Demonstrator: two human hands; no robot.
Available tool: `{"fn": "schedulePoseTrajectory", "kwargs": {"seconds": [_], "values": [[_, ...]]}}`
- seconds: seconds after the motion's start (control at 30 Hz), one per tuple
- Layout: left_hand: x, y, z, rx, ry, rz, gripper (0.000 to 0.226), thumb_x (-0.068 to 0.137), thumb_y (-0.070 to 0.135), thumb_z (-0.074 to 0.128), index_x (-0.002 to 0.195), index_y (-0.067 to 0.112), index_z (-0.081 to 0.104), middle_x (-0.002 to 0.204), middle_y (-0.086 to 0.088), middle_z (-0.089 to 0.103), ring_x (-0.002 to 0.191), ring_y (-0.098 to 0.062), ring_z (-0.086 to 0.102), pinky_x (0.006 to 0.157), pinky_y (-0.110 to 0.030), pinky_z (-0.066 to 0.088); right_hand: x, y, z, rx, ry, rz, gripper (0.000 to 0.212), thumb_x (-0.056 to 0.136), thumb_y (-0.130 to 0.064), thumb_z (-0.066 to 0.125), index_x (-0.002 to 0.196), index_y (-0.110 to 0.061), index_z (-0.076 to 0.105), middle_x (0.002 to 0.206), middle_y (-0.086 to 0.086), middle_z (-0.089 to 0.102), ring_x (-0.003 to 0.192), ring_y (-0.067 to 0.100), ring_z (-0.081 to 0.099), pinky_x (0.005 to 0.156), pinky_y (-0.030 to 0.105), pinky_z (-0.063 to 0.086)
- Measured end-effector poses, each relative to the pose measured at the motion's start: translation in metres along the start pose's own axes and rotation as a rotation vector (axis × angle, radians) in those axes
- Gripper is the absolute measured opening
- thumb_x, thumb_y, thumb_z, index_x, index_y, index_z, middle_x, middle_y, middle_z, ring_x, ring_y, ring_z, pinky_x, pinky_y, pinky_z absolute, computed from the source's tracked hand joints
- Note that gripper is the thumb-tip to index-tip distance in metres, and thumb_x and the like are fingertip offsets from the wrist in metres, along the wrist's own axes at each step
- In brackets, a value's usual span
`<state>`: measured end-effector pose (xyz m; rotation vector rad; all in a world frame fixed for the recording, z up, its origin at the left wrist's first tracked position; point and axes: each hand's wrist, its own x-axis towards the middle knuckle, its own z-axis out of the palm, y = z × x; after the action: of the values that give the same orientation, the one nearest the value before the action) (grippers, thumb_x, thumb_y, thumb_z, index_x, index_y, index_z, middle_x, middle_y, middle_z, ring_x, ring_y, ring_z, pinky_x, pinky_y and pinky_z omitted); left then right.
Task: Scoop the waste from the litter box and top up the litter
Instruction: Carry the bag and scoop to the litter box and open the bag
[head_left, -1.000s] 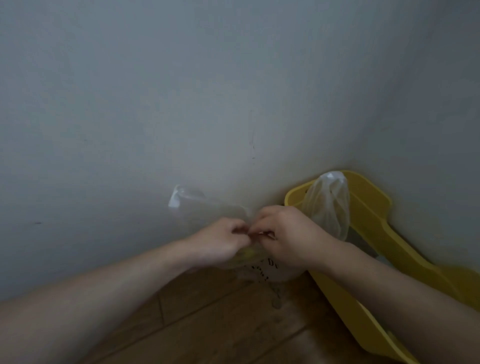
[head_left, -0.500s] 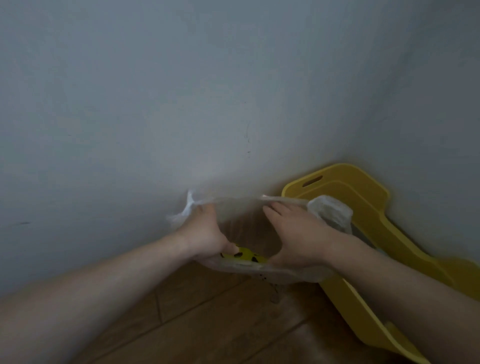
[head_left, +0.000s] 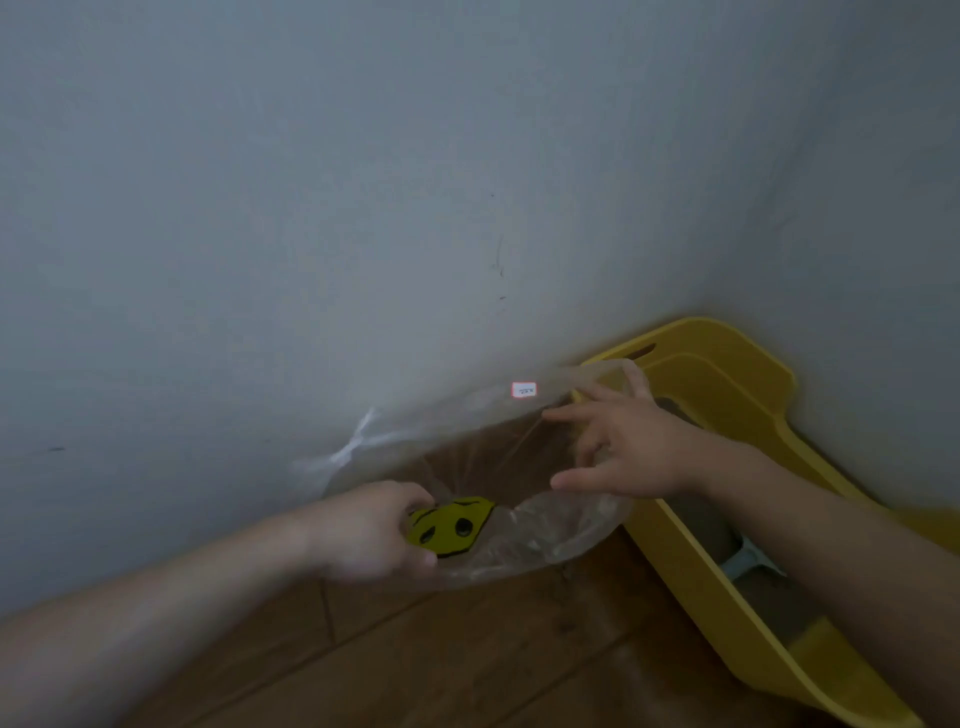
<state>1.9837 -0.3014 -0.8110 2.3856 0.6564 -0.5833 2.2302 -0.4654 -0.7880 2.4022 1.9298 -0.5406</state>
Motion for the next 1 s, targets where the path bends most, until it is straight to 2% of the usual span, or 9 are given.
{"fn": "schedulePoseTrajectory", "kwargs": {"seconds": [0.1, 0.27, 0.4, 0.57, 0.63, 0.7, 0.83, 0.93, 1.0], "values": [[-0.006, 0.042, -0.013, 0.206, 0.207, 0.334, 0.038, 0.090, 0.025, 0.063, 0.127, 0.028, 0.057, 0.121, 0.009, 0.063, 0.107, -0.011, 0.058, 0.088, -0.018, 0.042, 0.005, 0.001, 0.008, 0.009, 0.061, -0.040, 0.060, 0.087, -0.075, 0.038, 0.052, -0.032, 0.062, 0.148, -0.024, 0.045, 0.151, 0.003, -0.002, 0.113, 0.059, -0.023], [0.016, 0.070, -0.039, 0.583, 0.423, 0.730, 0.046, 0.086, 0.024, 0.058, 0.132, 0.024, 0.054, 0.133, 0.000, 0.058, 0.124, -0.021, 0.051, 0.107, -0.037, 0.039, 0.006, 0.001, 0.018, -0.021, 0.176, -0.106, 0.075, 0.078, -0.086, 0.025, 0.051, -0.029, 0.065, 0.128, -0.026, 0.063, 0.150, 0.003, 0.014, 0.114, 0.063, -0.011], [0.032, 0.044, -0.040, 0.668, 0.216, 0.438, 0.093, 0.077, 0.061, 0.066, 0.152, 0.040, 0.014, 0.160, 0.006, 0.022, 0.146, -0.017, 0.020, 0.119, -0.037, 0.008, 0.006, 0.002, 0.024, -0.081, 0.169, -0.060, 0.055, 0.084, -0.070, 0.054, 0.058, -0.025, 0.073, 0.118, -0.024, 0.068, 0.145, 0.001, 0.025, 0.118, 0.055, -0.011], [0.030, 0.006, -0.022, 0.386, 0.212, 0.356, 0.145, 0.048, 0.067, 0.083, 0.147, 0.044, -0.020, 0.164, 0.006, 0.001, 0.148, -0.011, 0.009, 0.117, -0.018, 0.012, -0.004, -0.001, 0.024, -0.214, 0.094, 0.048, 0.046, 0.079, -0.070, 0.059, 0.060, -0.029, 0.054, 0.139, -0.010, 0.055, 0.148, 0.014, 0.019, 0.117, 0.059, -0.014], [0.029, -0.010, -0.017, 0.258, 0.212, 0.293, 0.152, 0.043, 0.066, 0.084, 0.143, 0.044, -0.028, 0.163, 0.007, 0.003, 0.147, -0.005, 0.011, 0.116, -0.015, 0.014, -0.006, 0.000, 0.029, -0.267, 0.095, 0.032, 0.047, 0.073, -0.075, 0.059, 0.093, -0.032, 0.062, 0.152, -0.002, 0.038, 0.148, 0.021, 0.015, 0.116, 0.063, -0.013], [0.028, -0.024, -0.011, 0.183, 0.253, 0.222, 0.153, 0.036, 0.075, 0.080, 0.135, 0.050, -0.034, 0.163, 0.007, 0.002, 0.147, -0.006, 0.013, 0.118, -0.028, 0.023, -0.004, 0.003, 0.037, -0.285, 0.086, -0.007, 0.084, 0.069, -0.080, 0.058, 0.137, -0.032, 0.046, 0.161, 0.003, 0.022, 0.150, 0.026, 0.012, 0.116, 0.062, -0.015], [0.027, -0.046, 0.009, -0.042, 0.281, 0.042, 0.159, 0.028, 0.085, 0.075, 0.139, 0.050, -0.034, 0.157, 0.009, 0.030, 0.134, -0.010, 0.044, 0.108, -0.035, 0.041, 0.008, 0.013, 0.050, -0.328, 0.040, -0.136, 0.120, 0.066, -0.084, 0.057, 0.158, -0.028, 0.002, 0.166, 0.007, 0.003, 0.152, 0.030, -0.002, 0.116, 0.053, -0.019], [0.018, -0.051, 0.030, -0.288, 0.219, 0.053, 0.143, 0.050, 0.066, 0.085, 0.143, 0.044, -0.021, 0.135, 0.024, 0.049, 0.108, 0.021, 0.052, 0.095, -0.006, 0.040, 0.018, 0.021, 0.064, -0.404, -0.052, -0.235, 0.127, 0.067, -0.082, 0.060, 0.157, -0.025, -0.008, 0.166, 0.010, -0.007, 0.151, 0.031, -0.015, 0.113, 0.044, -0.027], [0.010, -0.052, 0.046, -0.304, 0.208, 0.059, 0.112, 0.064, 0.054, 0.083, 0.146, 0.037, 0.011, 0.127, 0.037, 0.035, 0.107, 0.031, 0.042, 0.082, 0.008, 0.028, 0.026, 0.025, 0.074, -0.423, -0.085, -0.290, 0.129, 0.066, -0.082, 0.061, 0.157, -0.023, -0.008, 0.166, 0.011, -0.006, 0.151, 0.031, -0.017, 0.113, 0.041, -0.027]]}}
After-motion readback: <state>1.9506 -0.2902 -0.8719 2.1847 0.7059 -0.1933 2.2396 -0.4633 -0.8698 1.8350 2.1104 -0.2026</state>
